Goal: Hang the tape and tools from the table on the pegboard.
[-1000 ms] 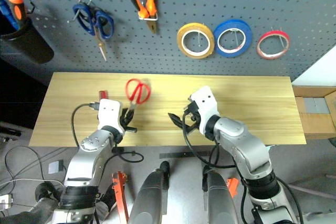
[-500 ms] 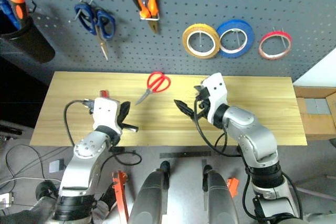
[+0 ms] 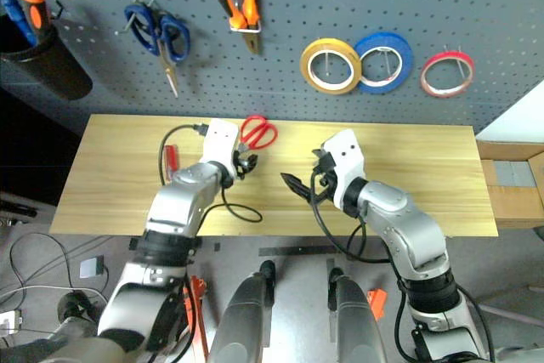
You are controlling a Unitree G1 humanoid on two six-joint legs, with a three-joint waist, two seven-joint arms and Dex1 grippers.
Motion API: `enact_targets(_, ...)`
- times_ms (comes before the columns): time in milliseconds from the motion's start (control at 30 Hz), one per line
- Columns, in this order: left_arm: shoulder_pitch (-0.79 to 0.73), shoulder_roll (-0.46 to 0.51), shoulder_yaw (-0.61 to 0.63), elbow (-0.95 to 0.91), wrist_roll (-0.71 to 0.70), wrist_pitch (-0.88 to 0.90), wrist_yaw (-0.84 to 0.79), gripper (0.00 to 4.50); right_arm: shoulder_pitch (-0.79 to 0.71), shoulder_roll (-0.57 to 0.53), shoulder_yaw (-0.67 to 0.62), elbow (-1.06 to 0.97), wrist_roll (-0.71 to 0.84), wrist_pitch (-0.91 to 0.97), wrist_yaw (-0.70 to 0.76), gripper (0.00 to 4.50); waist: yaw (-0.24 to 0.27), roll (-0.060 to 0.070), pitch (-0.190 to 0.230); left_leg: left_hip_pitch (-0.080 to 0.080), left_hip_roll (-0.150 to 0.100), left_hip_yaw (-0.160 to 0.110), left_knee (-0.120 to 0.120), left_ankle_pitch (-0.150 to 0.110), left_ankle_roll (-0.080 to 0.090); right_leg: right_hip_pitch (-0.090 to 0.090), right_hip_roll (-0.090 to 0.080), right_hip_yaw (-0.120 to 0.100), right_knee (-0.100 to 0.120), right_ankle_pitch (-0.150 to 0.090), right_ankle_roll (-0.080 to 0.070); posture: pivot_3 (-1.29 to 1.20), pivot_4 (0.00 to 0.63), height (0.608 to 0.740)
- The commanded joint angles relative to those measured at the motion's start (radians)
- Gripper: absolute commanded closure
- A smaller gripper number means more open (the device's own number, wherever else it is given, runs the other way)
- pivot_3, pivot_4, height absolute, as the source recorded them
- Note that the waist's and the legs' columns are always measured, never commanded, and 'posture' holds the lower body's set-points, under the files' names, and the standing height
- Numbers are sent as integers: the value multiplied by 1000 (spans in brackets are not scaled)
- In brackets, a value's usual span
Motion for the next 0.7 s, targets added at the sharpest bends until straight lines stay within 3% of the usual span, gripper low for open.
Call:
enact_targets(33, -43, 1, 28, 81, -1, -16, 10, 95, 13, -5, 4, -52, -1, -4, -2, 0, -3, 0, 0, 0, 0, 0, 0, 0, 0, 0, 0, 0, 0, 0, 0, 104, 433, 740)
enact_targets(367, -173, -17, 10, 461, 24, -74, 13, 95, 28, -3, 0, -77, -1, 11, -17, 0, -1, 0, 0, 1, 0, 0, 1, 0, 0, 1, 0, -1, 2, 0, 0, 91, 435, 740)
enact_targets(700, -151, -18, -3, 457, 30, -78, -5, 95, 45, -4, -6, -93, 2, 24, -28, 0, -2, 0, 0, 2, 0, 0, 2, 0, -1, 1, -1, 0, 3, 0, 0, 90, 435, 740)
